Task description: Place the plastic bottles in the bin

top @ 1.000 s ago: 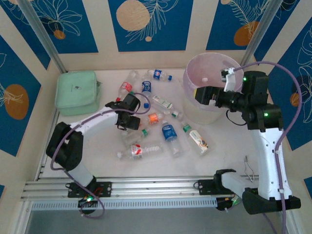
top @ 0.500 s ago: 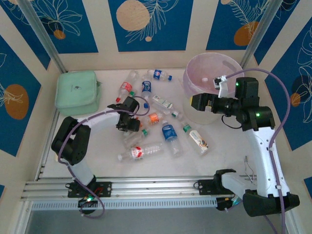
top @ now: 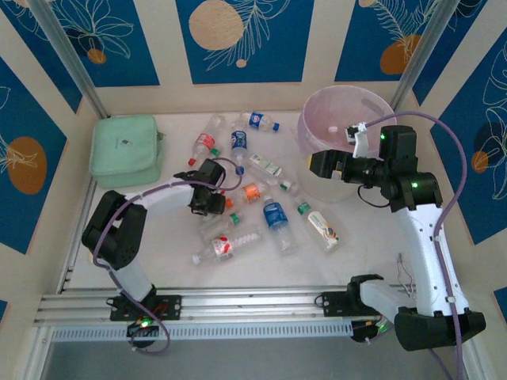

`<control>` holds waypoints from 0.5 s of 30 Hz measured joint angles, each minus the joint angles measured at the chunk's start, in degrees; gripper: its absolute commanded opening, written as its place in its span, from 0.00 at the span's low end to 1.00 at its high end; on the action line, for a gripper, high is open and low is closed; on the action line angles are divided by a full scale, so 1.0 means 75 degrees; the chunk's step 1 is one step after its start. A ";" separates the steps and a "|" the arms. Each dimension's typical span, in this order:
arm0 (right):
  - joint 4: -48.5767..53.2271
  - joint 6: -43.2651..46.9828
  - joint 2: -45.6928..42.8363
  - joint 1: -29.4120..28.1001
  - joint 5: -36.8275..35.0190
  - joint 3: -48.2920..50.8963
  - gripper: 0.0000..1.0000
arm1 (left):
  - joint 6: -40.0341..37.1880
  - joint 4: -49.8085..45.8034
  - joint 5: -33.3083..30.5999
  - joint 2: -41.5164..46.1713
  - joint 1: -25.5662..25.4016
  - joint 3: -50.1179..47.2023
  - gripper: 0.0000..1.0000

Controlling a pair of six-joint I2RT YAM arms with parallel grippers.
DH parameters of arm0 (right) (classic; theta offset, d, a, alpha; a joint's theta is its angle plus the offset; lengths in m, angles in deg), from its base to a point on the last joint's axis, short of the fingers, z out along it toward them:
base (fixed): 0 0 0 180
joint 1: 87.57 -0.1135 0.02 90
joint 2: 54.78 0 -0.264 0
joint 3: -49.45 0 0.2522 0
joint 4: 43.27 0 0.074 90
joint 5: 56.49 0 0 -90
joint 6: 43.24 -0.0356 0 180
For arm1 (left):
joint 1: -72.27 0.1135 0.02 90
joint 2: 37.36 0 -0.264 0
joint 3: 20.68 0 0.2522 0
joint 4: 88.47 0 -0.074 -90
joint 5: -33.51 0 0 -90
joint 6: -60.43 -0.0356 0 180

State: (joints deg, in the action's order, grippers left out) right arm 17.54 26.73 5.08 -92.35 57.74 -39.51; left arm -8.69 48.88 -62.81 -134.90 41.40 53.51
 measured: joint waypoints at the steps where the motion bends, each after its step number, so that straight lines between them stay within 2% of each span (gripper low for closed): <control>1: -0.0047 -0.0032 -0.0003 0.0000 0.0006 0.0006 0.98 | -0.0009 -0.0082 -0.0035 0.0079 0.0000 0.0012 0.50; 7: -0.0729 -0.0376 0.0017 -0.0294 -0.0070 0.0082 0.95 | -0.0050 -0.0574 -0.0254 0.1215 -0.0029 0.0341 0.49; 11: -0.1017 -0.0539 0.0425 -0.1110 -0.0525 -0.0076 0.95 | 0.0041 -0.0440 -0.0137 0.2398 -0.0230 0.0347 0.48; 15: -0.1300 -0.0597 0.1241 -0.1944 -0.0863 -0.0516 0.96 | 0.0274 0.0358 0.0329 0.3570 -0.0711 -0.0152 0.45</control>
State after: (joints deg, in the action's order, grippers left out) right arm 7.79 22.25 14.39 -106.93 51.27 -43.38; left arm -6.63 51.57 -60.34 -108.12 36.06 52.37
